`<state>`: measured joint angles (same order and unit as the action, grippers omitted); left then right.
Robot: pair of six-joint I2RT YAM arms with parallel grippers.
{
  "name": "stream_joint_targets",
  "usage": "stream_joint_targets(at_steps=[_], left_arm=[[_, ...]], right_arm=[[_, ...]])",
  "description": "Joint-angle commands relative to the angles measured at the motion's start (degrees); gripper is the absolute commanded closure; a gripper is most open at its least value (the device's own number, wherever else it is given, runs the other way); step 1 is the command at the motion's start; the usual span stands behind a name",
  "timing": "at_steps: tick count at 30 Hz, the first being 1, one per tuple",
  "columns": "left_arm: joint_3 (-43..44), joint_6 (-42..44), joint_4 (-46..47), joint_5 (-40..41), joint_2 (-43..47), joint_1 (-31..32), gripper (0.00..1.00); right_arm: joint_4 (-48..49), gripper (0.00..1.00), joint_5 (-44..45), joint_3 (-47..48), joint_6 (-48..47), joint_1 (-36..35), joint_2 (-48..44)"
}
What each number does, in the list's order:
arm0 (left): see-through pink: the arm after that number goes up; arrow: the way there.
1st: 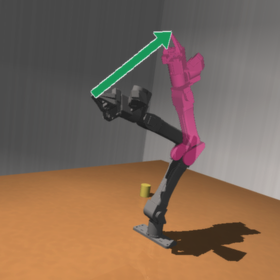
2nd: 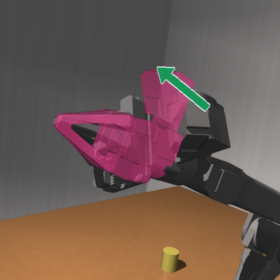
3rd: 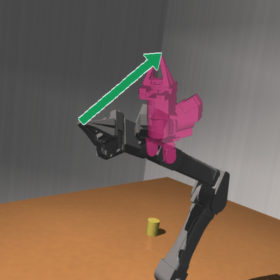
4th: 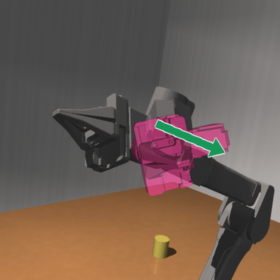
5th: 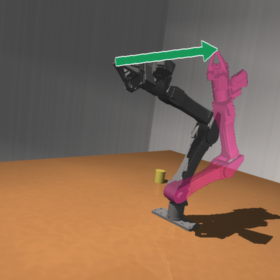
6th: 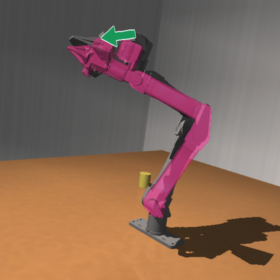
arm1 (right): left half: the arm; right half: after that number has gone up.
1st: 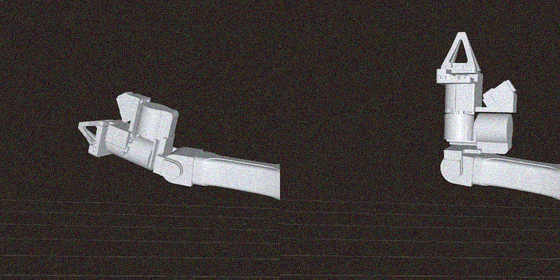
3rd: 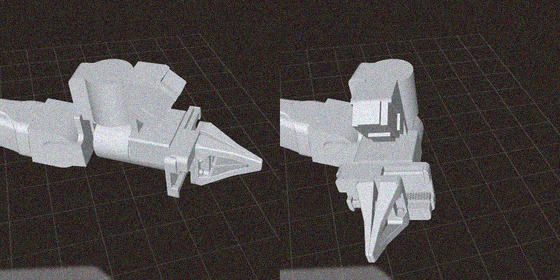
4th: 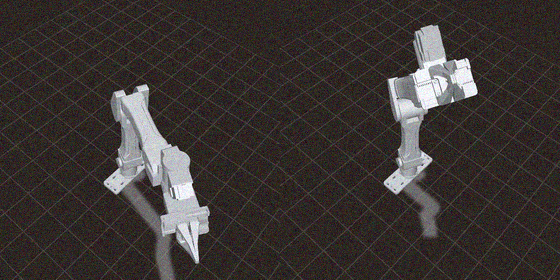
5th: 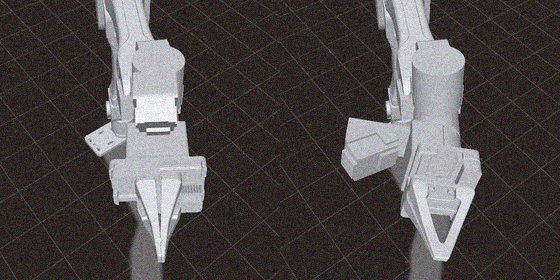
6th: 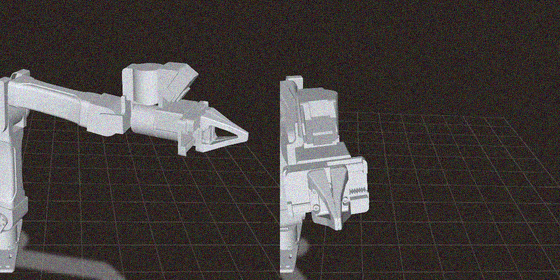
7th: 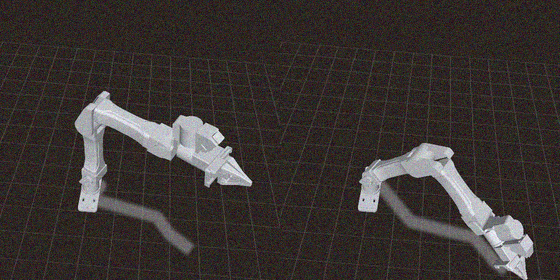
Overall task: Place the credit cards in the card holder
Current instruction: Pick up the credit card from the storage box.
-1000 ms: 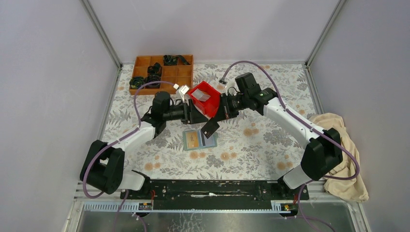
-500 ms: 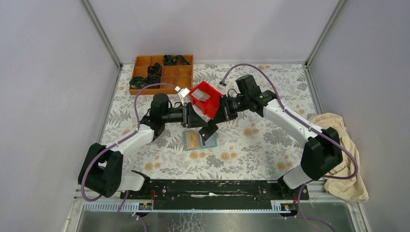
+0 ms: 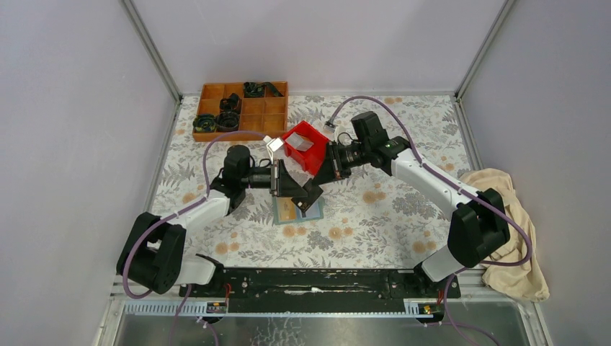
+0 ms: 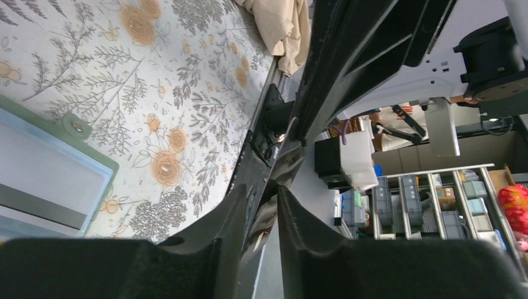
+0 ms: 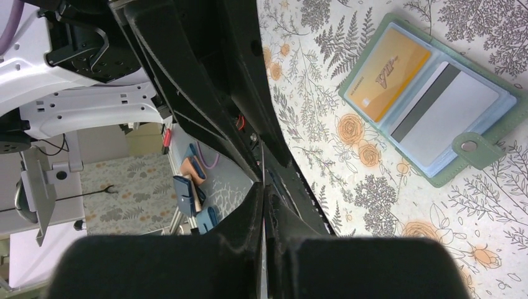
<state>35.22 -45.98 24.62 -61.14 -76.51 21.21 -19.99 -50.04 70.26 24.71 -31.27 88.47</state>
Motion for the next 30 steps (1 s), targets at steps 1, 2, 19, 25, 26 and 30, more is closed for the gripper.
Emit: stream_joint_targets(at_steps=[1, 2, 19, 25, 26, 30], left_arm=[[-1.28, -3.36, 6.73, -3.58, -0.86, -0.38, 0.75], [-1.62, -3.94, 7.50, -3.81, -1.06, -0.38, 0.80], [-1.51, 7.74, -11.40, 10.15, 2.88, -0.38, 1.00], [-1.99, 9.68, -15.90, 18.45, 5.01, -0.39, 1.00], [-2.25, 9.78, -16.44, 19.87, 5.33, -0.37, 1.00], [-3.64, 9.06, -17.51, 26.06, 7.30, -0.37, 1.00]], right_arm=[[3.82, 1.00, -3.36, -0.71, 2.18, 0.41, 0.23], [4.09, 1.00, -3.41, -0.88, 2.24, 0.40, 0.15], [3.87, 0.47, 9.27, -2.20, 1.35, 0.41, -3.89], [2.93, 0.47, 15.96, -2.69, 0.68, -0.24, -4.32], [2.27, 0.47, 16.81, -2.74, 0.57, -0.59, -3.92], [0.11, 0.49, 22.25, -2.26, -0.51, -3.80, -2.03]])
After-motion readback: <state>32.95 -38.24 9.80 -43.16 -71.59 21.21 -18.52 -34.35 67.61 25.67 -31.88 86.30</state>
